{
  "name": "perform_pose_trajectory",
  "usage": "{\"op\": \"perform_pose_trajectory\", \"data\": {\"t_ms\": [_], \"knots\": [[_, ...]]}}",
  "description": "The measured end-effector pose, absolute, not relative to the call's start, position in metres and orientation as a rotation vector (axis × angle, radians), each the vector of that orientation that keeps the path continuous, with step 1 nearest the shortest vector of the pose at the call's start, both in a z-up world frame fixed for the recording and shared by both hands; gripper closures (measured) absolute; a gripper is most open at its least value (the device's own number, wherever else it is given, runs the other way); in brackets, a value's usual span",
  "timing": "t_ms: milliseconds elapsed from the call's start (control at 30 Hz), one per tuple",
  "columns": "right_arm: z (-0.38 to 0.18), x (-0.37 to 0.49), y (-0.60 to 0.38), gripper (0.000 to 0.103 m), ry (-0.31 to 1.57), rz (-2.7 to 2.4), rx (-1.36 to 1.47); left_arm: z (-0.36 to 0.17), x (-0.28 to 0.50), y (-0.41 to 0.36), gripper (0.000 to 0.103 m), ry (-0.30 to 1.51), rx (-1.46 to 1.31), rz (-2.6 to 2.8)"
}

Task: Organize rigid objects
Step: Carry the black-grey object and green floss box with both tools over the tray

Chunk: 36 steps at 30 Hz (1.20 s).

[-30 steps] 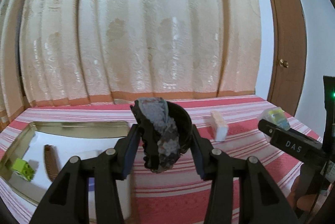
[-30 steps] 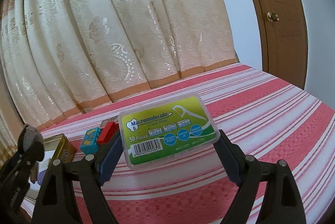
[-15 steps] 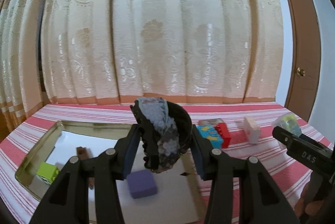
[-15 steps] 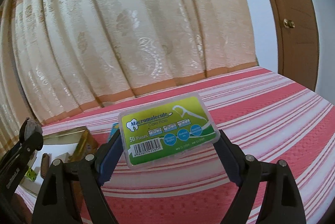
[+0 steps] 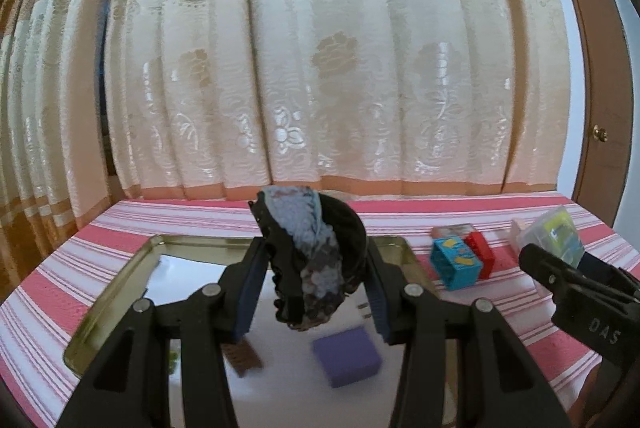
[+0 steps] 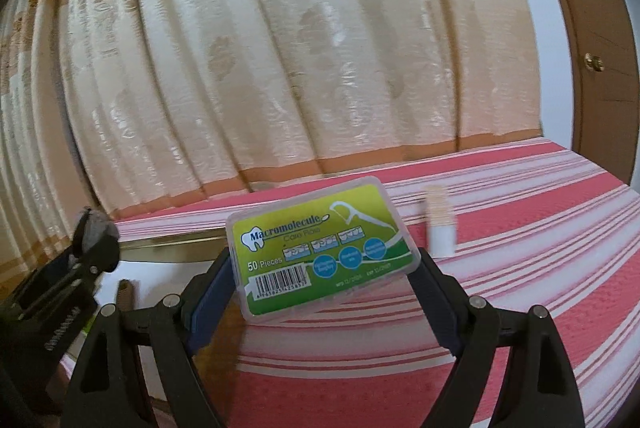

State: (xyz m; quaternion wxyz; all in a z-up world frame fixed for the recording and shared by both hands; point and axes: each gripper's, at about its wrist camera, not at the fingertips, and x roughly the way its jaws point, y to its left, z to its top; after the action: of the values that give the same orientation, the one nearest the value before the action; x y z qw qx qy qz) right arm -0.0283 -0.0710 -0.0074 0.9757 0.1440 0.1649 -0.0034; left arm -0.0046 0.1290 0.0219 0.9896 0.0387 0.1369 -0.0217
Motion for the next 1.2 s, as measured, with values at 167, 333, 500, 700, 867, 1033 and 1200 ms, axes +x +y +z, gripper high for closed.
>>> {"op": "perform_pose_trajectory", "data": {"t_ms": [167, 333, 500, 700, 867, 1033, 1200], "knots": [[-0.006, -0.02, -0.038, 0.016, 0.344, 0.054, 0.275, 0.023, -0.002, 0.146, 0.057, 0.284, 0.061, -0.008], [-0.005, -0.013, -0.012, 0.016, 0.352, 0.091, 0.265, 0.021, 0.002, 0.163, 0.057, 0.298, 0.063, 0.032], [-0.006, -0.006, 0.006, 0.016, 0.368, 0.108, 0.269, 0.019, 0.004, 0.179, 0.057, 0.308, 0.074, 0.073], [-0.009, 0.007, 0.032, 0.016, 0.413, 0.122, 0.253, 0.018, 0.008, 0.196, 0.057, 0.326, 0.065, 0.144], [-0.008, 0.009, 0.046, 0.016, 0.419, 0.14, 0.225, 0.015, 0.014, 0.208, 0.057, 0.361, 0.044, 0.2], [-0.009, 0.013, 0.048, 0.016, 0.433, 0.15, 0.223, 0.009, 0.021, 0.215, 0.057, 0.408, 0.036, 0.231], [-0.008, 0.014, 0.051, 0.016, 0.449, 0.16, 0.206, 0.006, 0.024, 0.217, 0.057, 0.433, 0.039, 0.252]]}}
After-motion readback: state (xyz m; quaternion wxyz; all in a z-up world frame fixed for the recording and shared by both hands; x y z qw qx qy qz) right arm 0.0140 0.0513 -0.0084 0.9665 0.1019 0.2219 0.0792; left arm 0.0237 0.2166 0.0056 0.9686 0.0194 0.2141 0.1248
